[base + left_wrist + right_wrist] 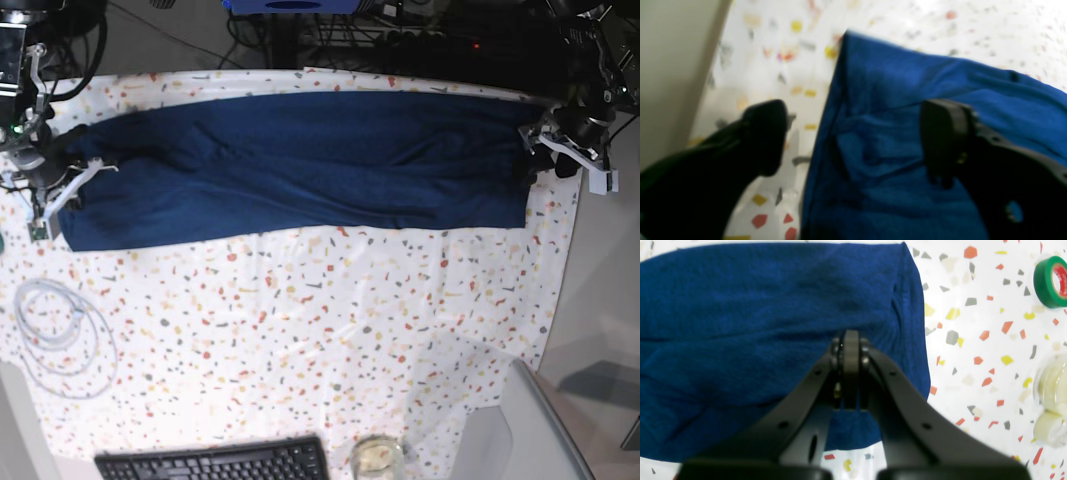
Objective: Layout the t-shirt on the table in an organized manner, then fold the t-shirt properly
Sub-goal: 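Grasp the folded end corner with the right gripper while left holds its end, then release the left gripper and move it inward over the folded shirt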
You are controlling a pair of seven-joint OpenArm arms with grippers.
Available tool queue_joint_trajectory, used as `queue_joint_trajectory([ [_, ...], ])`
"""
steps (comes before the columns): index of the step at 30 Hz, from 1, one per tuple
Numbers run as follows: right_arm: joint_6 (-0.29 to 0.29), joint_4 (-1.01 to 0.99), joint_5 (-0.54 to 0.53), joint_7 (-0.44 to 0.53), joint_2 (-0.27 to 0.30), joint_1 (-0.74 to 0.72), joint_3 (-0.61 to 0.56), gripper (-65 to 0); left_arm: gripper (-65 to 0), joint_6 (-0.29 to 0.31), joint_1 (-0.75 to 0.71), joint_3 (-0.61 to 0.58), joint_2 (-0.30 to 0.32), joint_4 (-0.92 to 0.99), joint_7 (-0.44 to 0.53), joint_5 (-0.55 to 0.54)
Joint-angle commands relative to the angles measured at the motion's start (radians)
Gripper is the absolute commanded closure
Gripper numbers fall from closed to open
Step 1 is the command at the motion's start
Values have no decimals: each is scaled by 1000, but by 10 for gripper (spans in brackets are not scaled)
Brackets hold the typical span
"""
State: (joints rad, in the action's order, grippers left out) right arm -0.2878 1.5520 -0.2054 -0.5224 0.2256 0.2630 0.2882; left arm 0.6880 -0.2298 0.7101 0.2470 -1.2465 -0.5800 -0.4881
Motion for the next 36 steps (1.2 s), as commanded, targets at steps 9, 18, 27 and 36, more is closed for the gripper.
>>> queue_joint_trajectory([
  [9,-1,17,-6,15,11,-8,6,0,-502,10,48,6,21,80,28,-21],
  [18,-1,17,-6,15,11,-8,6,0,-497,10,51,3,81,127,30,-21],
  [27,-1,17,-6,15,10,-9,6,0,-489,10,94,-114,51,198,32,50],
  [36,-1,17,-6,15,10,-9,6,0,-485,10,82,-117,12,193,28,56],
])
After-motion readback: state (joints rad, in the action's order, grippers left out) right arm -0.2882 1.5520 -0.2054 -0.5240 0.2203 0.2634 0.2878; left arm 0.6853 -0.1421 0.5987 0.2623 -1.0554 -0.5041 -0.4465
